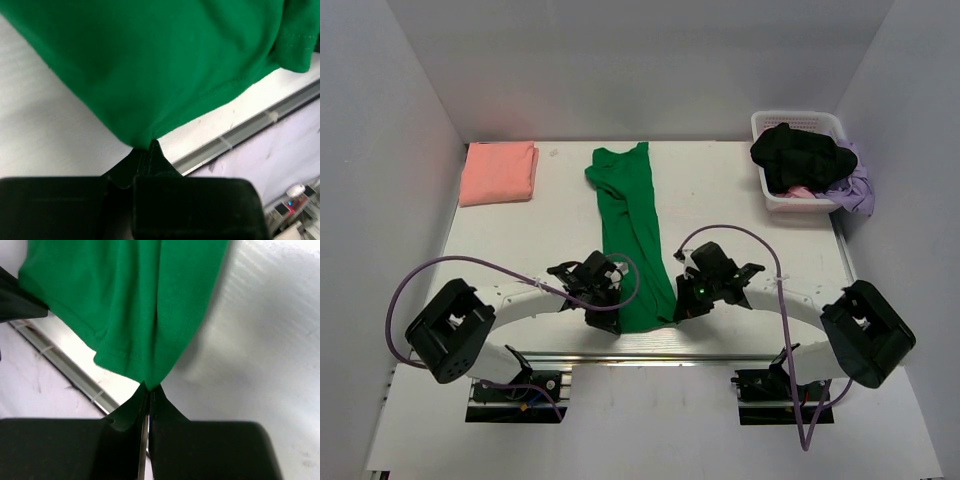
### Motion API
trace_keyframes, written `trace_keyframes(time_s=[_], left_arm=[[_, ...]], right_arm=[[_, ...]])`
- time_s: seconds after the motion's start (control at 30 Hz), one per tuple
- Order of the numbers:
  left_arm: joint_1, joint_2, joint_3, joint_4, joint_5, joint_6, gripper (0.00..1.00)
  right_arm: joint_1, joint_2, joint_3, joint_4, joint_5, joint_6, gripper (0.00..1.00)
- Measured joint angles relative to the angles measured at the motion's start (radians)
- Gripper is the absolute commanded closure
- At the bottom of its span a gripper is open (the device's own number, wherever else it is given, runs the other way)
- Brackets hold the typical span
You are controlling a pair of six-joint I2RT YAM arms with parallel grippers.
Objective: Fold and stack the t-shirts
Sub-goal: Grab the bottom of the folded rectangular tshirt with both arms, then fold the folded rectangular tshirt in 1/3 of the way
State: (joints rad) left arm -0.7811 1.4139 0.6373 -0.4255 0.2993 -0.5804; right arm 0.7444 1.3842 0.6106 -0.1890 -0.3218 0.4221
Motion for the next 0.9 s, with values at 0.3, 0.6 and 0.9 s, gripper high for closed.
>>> trace_keyframes(time_s=[0.3,0.6,0.9], left_arm=[[0.002,-0.026,0.184,-0.148,0.010,0.001,1.00],[0.099,0.151,0.426,-0.217,-0.164,-0.003,1.00],[0.230,0.162,0.460,-0.137,-0.304,-0.047,1.00]], right_arm=[[-0.001,-0.012,0.099,-0.144,0.019,-0.046,1.00],[-0.068,0.281,0.541,-0.247,0.116,-0.068,1.00],[-0.129,0.451,0.806,-0.346,0.158,-0.097,1.00]])
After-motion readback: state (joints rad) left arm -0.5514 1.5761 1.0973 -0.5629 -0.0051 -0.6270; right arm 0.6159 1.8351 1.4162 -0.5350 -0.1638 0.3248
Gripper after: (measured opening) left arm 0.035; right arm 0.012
